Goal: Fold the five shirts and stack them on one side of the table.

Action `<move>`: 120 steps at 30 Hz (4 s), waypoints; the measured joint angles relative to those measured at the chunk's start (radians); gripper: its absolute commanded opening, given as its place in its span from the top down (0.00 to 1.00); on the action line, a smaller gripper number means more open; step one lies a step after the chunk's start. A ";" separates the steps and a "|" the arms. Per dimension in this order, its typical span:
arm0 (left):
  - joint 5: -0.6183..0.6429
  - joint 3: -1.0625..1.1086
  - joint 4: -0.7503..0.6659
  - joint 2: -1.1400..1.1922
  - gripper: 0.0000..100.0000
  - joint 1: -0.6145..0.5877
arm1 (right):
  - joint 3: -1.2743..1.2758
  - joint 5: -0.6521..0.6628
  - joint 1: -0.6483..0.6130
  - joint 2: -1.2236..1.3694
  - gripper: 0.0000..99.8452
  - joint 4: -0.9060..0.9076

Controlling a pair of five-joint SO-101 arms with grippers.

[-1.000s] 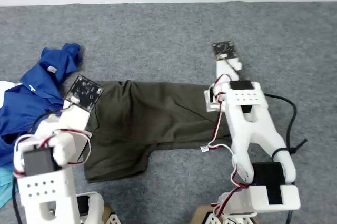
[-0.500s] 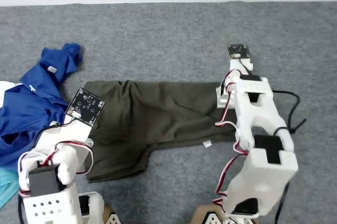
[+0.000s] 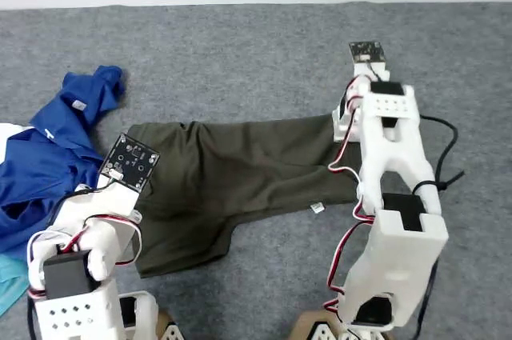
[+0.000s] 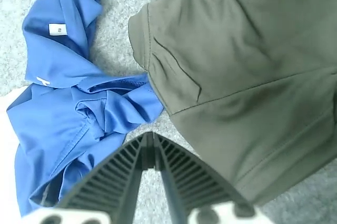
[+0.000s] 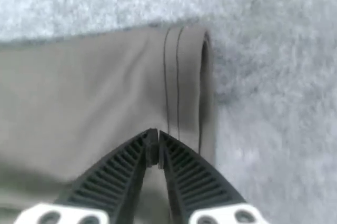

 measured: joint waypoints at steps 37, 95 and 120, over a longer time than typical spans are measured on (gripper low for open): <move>0.000 0.000 0.000 0.000 1.00 0.000 | 0.069 0.241 0.035 0.044 0.99 0.382; 0.000 0.000 -0.002 0.000 1.00 0.000 | 0.437 0.311 -0.167 -0.121 0.99 0.126; 0.041 -0.104 0.189 0.008 1.00 0.229 | 0.437 0.347 -0.133 -0.606 0.99 0.408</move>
